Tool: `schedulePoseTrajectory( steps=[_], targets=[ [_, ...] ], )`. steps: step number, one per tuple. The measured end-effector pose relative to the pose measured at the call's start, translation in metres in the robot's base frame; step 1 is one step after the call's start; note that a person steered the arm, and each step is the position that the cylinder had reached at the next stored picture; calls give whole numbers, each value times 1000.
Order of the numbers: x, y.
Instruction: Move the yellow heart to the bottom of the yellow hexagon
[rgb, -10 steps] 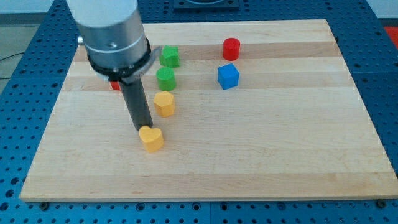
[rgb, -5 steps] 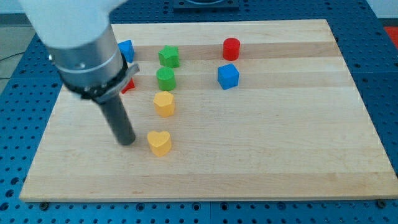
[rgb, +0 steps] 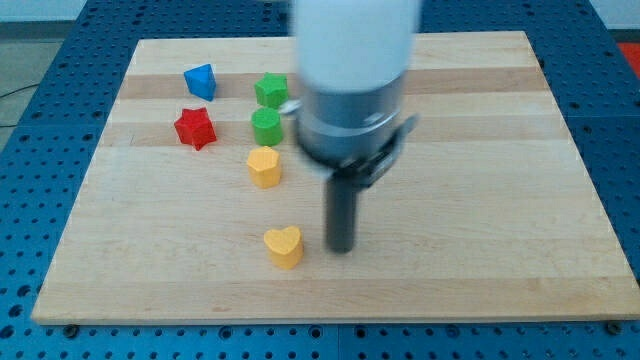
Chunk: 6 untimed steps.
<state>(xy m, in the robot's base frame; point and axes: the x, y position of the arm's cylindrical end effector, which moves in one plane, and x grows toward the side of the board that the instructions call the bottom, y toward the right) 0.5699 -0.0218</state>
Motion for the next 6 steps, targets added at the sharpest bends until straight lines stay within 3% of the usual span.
schedulePoseTrajectory(
  steps=[1,3,4,5,6],
  targets=[
    [17,-38],
    [-5,-19],
    [-21,-69],
    [-10,-72],
    [-15,-142]
  ],
)
